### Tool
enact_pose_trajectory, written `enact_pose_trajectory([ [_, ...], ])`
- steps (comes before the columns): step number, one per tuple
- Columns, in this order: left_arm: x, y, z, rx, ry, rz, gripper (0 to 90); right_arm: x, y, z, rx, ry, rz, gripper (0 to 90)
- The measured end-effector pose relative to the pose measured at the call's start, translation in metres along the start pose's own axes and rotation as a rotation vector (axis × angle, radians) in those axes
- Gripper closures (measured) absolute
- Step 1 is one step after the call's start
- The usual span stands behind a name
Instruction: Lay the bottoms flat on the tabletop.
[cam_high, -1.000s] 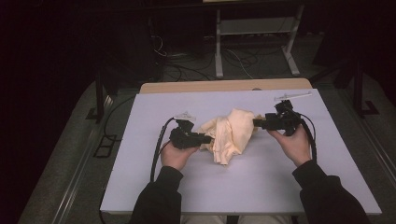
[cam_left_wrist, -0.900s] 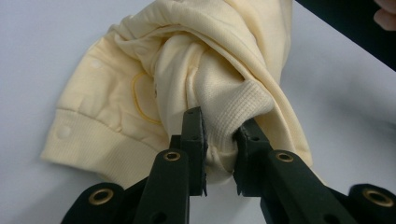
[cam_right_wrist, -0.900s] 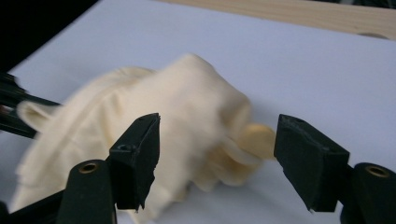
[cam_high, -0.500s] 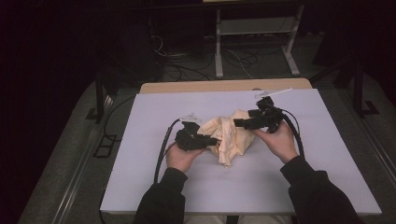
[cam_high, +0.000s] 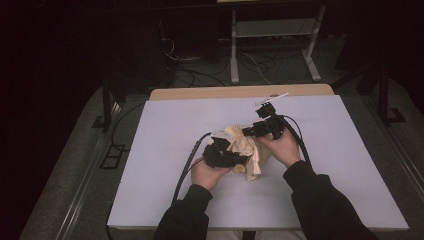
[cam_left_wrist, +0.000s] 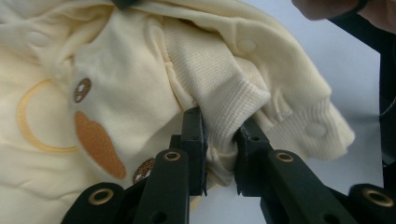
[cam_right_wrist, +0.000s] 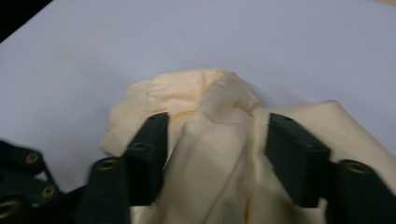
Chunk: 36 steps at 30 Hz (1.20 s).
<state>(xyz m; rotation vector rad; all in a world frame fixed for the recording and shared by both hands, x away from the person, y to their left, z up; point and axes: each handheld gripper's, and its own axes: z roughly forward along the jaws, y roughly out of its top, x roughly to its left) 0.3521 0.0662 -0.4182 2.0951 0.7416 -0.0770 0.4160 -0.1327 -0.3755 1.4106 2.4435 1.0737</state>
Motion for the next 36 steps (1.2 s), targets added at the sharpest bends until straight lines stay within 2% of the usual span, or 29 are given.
enact_pose_trajectory([
  [1,-0.001,0.000,0.002,0.002,-0.001,0.004,75.2,0.000,0.000,0.000,0.000,0.000,0.000,53.5],
  [2,-0.002,0.000,0.003,0.004,-0.003,0.005,75.2,-0.004,0.000,0.000,0.020,0.035,0.009,67.4],
  [3,-0.002,0.000,0.004,0.006,-0.004,0.008,75.2,-0.005,0.000,-0.001,0.034,0.026,0.004,75.2],
  [4,-0.003,0.000,0.005,0.010,-0.004,0.011,75.2,-0.005,0.000,-0.001,0.034,0.026,0.004,75.2],
  [5,-0.003,0.000,0.006,0.010,-0.006,0.013,75.2,-0.007,0.000,-0.004,0.038,-0.001,-0.023,79.0],
  [10,-0.004,0.001,0.001,0.016,0.001,0.024,75.2,-0.014,0.000,-0.015,0.013,-0.004,-0.010,80.5],
  [14,-0.005,0.002,-0.007,0.035,0.019,0.061,75.2,-0.020,0.001,-0.021,0.004,-0.001,0.002,80.7],
  [17,-0.003,0.004,-0.016,0.028,0.040,0.071,75.2,-0.028,0.001,-0.029,-0.006,-0.008,0.018,80.9],
  [18,-0.001,0.004,-0.020,0.022,0.046,0.071,75.2,-0.034,0.001,-0.035,-0.011,-0.017,0.027,80.9],
  [24,0.012,0.012,-0.048,-0.020,0.084,0.041,75.3,-0.045,0.002,-0.048,-0.023,-0.032,0.052,81.5],
  [28,0.020,0.021,-0.071,-0.067,0.110,0.016,75.4,-0.052,0.004,-0.059,-0.041,-0.039,0.061,83.6],
  [31,0.024,0.030,-0.086,-0.088,0.131,0.012,75.4,-0.056,0.005,-0.066,-0.051,-0.036,0.069,84.2],
  [36,0.029,0.049,-0.108,-0.103,0.172,0.035,75.5,-0.060,0.007,-0.075,-0.067,-0.030,0.068,84.5],
])
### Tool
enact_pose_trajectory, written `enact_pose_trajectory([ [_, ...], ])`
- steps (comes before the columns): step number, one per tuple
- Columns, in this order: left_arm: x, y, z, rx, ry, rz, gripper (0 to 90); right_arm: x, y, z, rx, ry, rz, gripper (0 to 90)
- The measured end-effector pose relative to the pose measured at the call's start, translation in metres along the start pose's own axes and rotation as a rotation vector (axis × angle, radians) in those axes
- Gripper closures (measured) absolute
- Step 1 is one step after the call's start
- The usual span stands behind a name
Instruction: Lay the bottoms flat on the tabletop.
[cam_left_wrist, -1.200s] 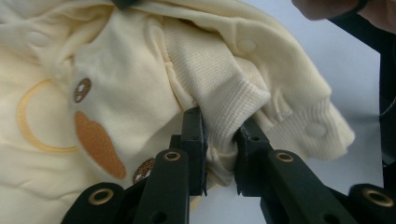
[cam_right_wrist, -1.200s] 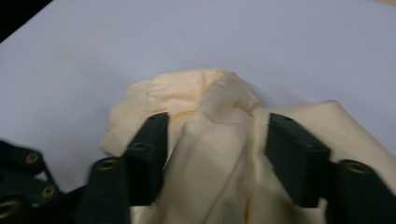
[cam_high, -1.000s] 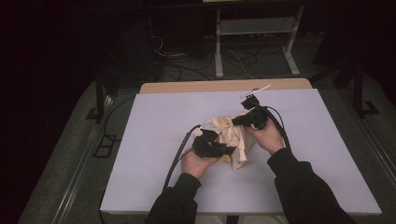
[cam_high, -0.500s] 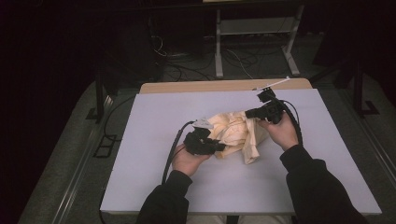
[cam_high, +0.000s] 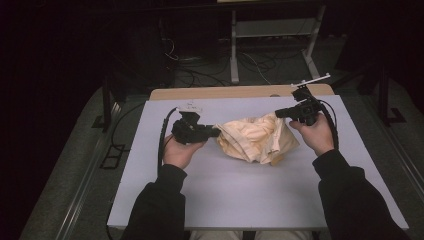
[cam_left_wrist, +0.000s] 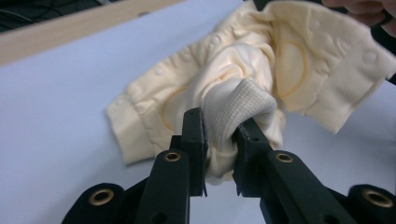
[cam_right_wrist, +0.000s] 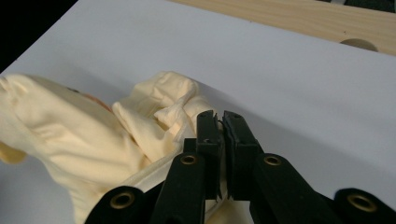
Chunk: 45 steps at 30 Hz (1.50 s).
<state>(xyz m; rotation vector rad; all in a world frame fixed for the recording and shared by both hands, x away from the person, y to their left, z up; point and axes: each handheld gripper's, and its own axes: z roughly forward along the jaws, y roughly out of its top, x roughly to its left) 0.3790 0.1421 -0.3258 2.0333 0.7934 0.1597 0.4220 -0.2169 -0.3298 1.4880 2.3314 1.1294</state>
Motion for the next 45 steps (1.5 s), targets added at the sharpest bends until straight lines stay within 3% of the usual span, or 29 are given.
enact_pose_trajectory([
  [5,0.009,0.023,-0.016,-0.031,0.035,-0.010,75.6,-0.008,0.003,-0.010,-0.035,0.014,0.028,84.6],
  [10,0.008,0.043,-0.026,-0.046,0.052,0.020,75.7,-0.014,0.005,-0.019,-0.062,0.026,0.051,84.6],
  [15,0.005,0.049,-0.028,-0.041,0.063,0.045,75.7,-0.021,0.003,-0.026,-0.076,0.026,0.062,84.6],
  [20,0.008,0.032,-0.013,-0.021,0.037,0.025,75.7,-0.027,-0.008,-0.021,-0.057,0.017,0.071,84.5],
  [25,0.007,-0.002,0.013,0.027,0.010,-0.007,75.7,-0.036,-0.033,0.003,-0.011,0.007,0.091,84.5],
  [29,0.010,-0.027,0.025,0.033,-0.027,-0.057,75.7,-0.048,-0.048,0.014,-0.019,0.037,0.156,82.8],
  [31,0.010,-0.036,0.027,0.042,-0.031,-0.065,75.7,-0.052,-0.051,0.016,-0.027,0.028,0.164,79.9],
  [33,0.010,-0.042,0.028,0.049,-0.032,-0.070,75.7,-0.053,-0.051,0.016,-0.030,-0.017,0.157,71.8],
  [38,0.014,-0.046,0.025,0.050,-0.018,-0.094,75.6,-0.047,-0.048,0.004,-0.088,-0.055,0.126,58.3],
  [41,0.016,-0.048,0.022,0.057,-0.010,-0.098,75.6,-0.042,-0.050,-0.005,-0.100,-0.034,0.116,48.0],
  [45,0.018,-0.053,0.023,0.058,-0.012,-0.118,75.6,-0.034,-0.068,-0.014,-0.098,-0.007,0.070,37.4],
])
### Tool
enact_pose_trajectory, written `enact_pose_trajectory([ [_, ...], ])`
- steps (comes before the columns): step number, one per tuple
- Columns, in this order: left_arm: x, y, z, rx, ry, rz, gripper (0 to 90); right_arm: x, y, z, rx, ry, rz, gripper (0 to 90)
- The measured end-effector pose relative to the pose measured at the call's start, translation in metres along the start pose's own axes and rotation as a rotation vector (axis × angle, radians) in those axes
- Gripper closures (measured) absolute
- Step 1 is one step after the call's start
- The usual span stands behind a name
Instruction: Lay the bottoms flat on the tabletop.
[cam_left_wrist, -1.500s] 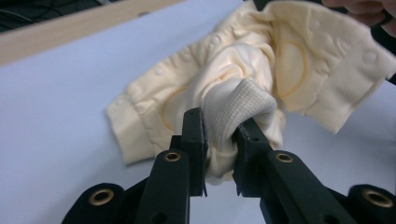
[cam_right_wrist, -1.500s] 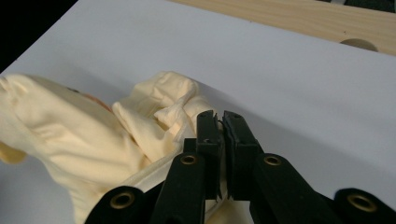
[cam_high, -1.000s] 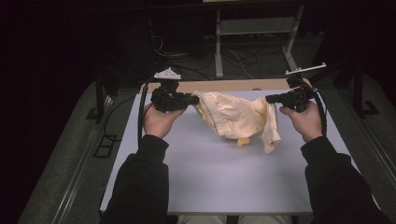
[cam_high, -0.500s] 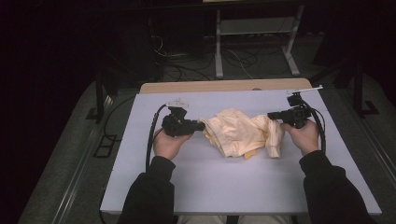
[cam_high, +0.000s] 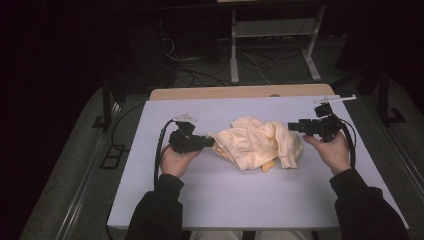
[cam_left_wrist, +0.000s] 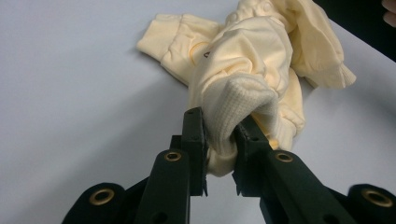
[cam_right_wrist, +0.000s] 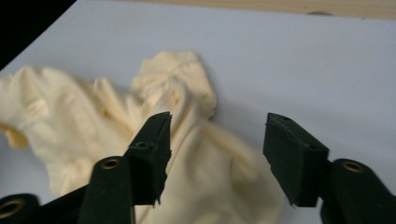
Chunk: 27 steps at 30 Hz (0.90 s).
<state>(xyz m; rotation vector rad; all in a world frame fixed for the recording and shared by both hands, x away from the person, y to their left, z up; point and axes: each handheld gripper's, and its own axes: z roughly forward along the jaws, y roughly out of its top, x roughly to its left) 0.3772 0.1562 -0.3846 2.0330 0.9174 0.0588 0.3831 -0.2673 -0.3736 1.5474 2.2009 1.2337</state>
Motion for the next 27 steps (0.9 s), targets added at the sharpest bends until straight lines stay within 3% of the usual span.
enact_pose_trajectory([
  [7,0.002,-0.003,0.001,0.003,0.008,-0.015,75.5,0.016,-0.038,-0.009,0.086,0.075,-0.093,26.6],
  [13,0.001,-0.004,0.002,0.014,0.016,-0.011,75.5,0.027,-0.054,-0.009,0.132,0.123,-0.128,23.4],
  [17,0.002,-0.006,0.004,0.019,0.019,-0.019,75.4,0.036,-0.064,0.004,0.189,0.079,-0.183,20.2],
  [20,0.003,-0.009,0.006,0.021,0.016,-0.029,75.0,0.039,-0.069,0.017,0.230,0.013,-0.176,20.1],
  [23,0.005,-0.012,0.006,0.027,0.016,-0.036,75.0,0.039,-0.071,0.024,0.247,-0.037,-0.156,42.2],
  [24,0.005,-0.013,0.006,0.027,0.014,-0.037,75.0,0.038,-0.070,0.024,0.240,-0.034,-0.146,60.3],
  [27,0.007,-0.015,0.007,0.030,0.015,-0.040,75.0,0.036,-0.067,0.020,0.218,-0.006,-0.131,74.5],
])
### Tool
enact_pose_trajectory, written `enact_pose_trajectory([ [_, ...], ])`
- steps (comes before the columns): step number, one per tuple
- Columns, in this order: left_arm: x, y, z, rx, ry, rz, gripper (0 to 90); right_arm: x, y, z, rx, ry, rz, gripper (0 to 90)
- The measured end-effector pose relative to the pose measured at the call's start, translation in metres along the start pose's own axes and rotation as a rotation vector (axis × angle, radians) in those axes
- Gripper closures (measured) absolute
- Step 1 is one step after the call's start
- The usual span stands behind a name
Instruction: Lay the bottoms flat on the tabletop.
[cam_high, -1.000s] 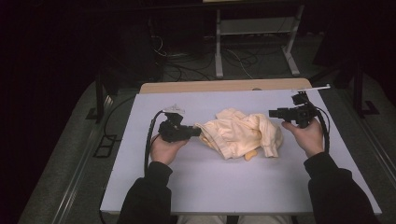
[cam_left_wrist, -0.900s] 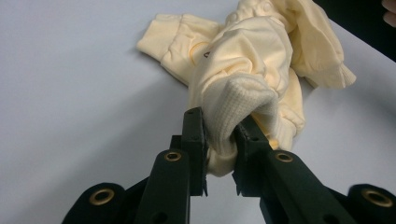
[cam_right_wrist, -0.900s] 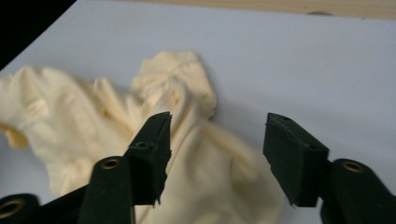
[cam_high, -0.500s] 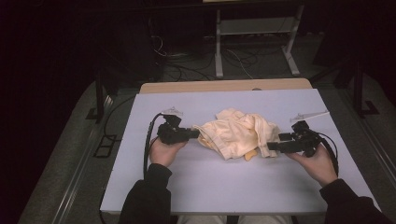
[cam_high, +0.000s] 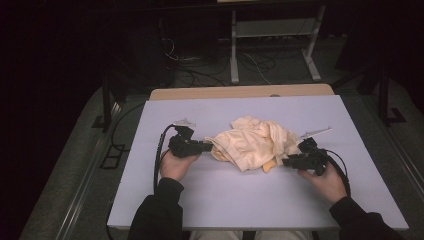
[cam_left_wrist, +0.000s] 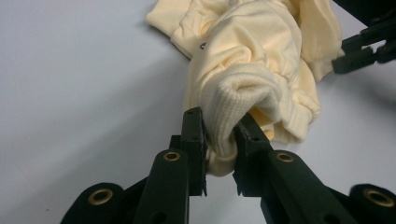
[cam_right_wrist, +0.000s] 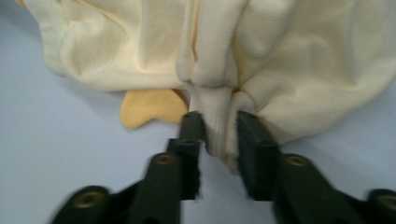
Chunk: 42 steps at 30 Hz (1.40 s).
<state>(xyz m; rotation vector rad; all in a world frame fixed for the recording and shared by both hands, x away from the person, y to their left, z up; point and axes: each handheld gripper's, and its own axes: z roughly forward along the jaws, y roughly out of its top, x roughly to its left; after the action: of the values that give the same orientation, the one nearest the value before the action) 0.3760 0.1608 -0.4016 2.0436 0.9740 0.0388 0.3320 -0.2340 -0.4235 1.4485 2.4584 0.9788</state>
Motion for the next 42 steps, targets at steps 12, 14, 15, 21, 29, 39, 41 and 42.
enact_pose_trajectory([
  [12,-0.002,0.001,-0.001,0.005,0.006,0.005,75.0,-0.009,0.041,-0.045,-0.131,0.024,0.032,79.4],
  [14,-0.002,0.001,0.000,0.006,0.005,0.006,75.1,-0.012,0.051,-0.049,-0.151,0.016,0.045,79.6],
  [15,-0.002,0.001,0.000,0.005,0.005,0.008,75.0,-0.015,0.056,-0.050,-0.160,0.011,0.052,79.8],
  [21,-0.002,0.002,0.000,0.006,0.002,0.015,75.0,-0.035,0.086,-0.052,-0.214,-0.012,0.140,80.3],
  [29,-0.002,0.002,0.002,0.001,-0.005,0.017,75.1,-0.067,0.111,-0.029,-0.231,-0.072,0.256,80.5],
  [39,-0.002,0.002,0.008,0.010,-0.018,0.016,75.1,-0.081,0.112,0.009,-0.203,-0.128,0.304,79.8],
  [41,-0.002,0.001,0.008,0.010,-0.018,0.017,75.1,-0.084,0.111,0.006,-0.214,-0.162,0.311,79.3],
  [42,-0.002,0.001,0.008,0.010,-0.018,0.017,75.1,-0.086,0.111,0.004,-0.221,-0.164,0.319,79.3],
])
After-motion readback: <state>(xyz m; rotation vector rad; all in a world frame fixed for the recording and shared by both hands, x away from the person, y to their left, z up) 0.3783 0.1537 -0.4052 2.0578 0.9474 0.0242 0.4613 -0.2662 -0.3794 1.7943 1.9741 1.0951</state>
